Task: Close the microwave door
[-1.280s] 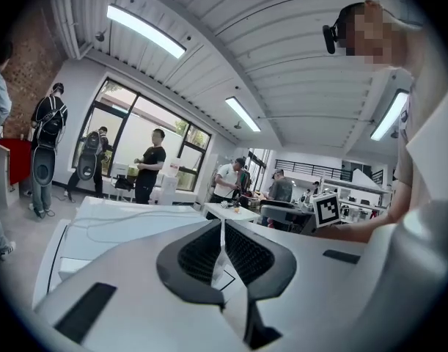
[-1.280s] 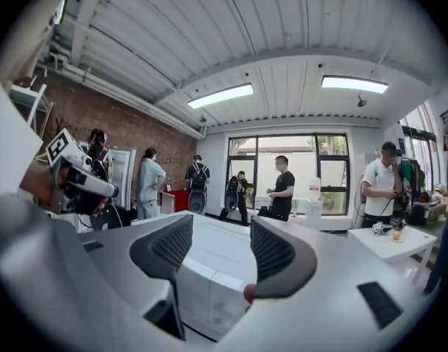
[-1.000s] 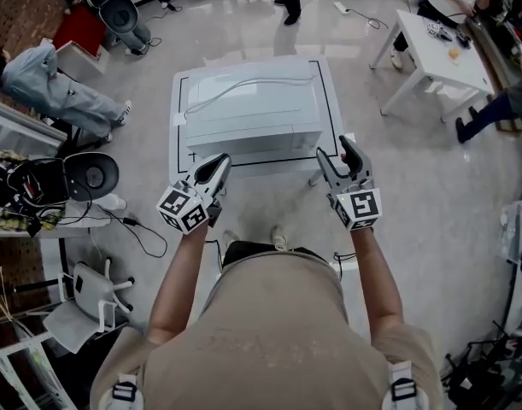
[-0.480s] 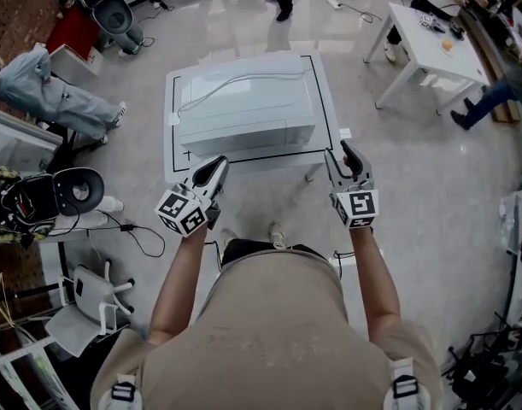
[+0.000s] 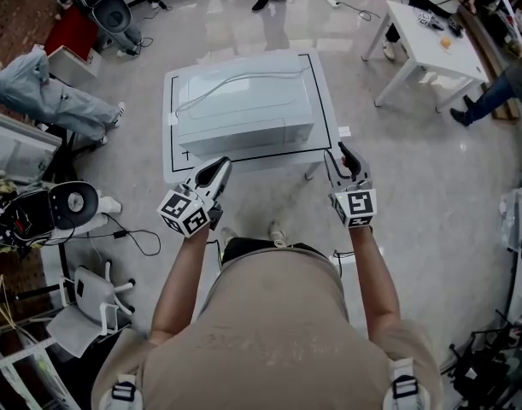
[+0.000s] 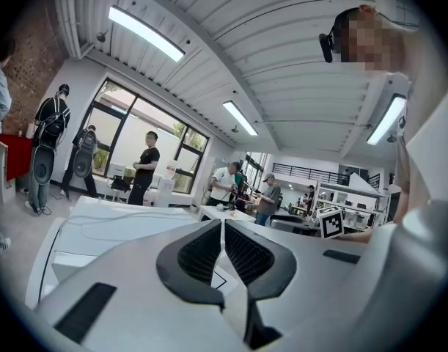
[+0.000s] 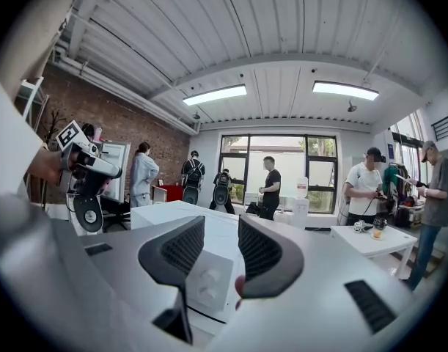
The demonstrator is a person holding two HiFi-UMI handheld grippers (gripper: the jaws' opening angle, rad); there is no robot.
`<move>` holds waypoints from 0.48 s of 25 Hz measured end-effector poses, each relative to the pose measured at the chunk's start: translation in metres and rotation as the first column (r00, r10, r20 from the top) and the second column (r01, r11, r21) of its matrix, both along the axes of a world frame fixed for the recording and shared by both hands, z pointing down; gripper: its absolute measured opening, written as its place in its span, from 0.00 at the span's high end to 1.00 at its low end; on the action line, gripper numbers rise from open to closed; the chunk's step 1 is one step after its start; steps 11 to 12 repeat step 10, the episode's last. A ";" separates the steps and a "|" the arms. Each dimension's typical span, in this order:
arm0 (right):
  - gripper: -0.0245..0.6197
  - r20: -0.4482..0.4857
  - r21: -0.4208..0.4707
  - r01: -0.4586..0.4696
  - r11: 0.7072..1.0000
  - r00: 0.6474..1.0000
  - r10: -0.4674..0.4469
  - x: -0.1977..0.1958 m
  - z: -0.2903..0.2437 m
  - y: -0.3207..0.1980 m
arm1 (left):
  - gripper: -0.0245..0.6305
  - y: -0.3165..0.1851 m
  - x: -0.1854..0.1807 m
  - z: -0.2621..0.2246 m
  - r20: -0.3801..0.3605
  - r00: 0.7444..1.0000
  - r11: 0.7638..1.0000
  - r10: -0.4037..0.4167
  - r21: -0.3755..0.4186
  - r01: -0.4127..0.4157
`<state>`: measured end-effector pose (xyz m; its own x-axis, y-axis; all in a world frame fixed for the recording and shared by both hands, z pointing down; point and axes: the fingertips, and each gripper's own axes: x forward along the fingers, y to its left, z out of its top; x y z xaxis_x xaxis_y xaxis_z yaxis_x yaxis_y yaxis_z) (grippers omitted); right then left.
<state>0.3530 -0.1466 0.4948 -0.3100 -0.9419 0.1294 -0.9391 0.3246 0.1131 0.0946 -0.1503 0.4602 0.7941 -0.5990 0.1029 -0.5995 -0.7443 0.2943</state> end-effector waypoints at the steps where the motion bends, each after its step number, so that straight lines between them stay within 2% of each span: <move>1: 0.73 -0.002 -0.008 -0.001 1.000 1.000 0.001 0.000 0.003 -0.001 | 0.95 0.000 0.000 0.001 0.001 1.000 1.000 0.000 -0.001 0.000; 12: 0.73 0.011 -0.022 0.013 1.000 1.000 -0.013 -0.003 0.005 -0.004 | 0.95 -0.004 -0.001 0.000 0.007 1.000 1.000 -0.011 -0.002 0.011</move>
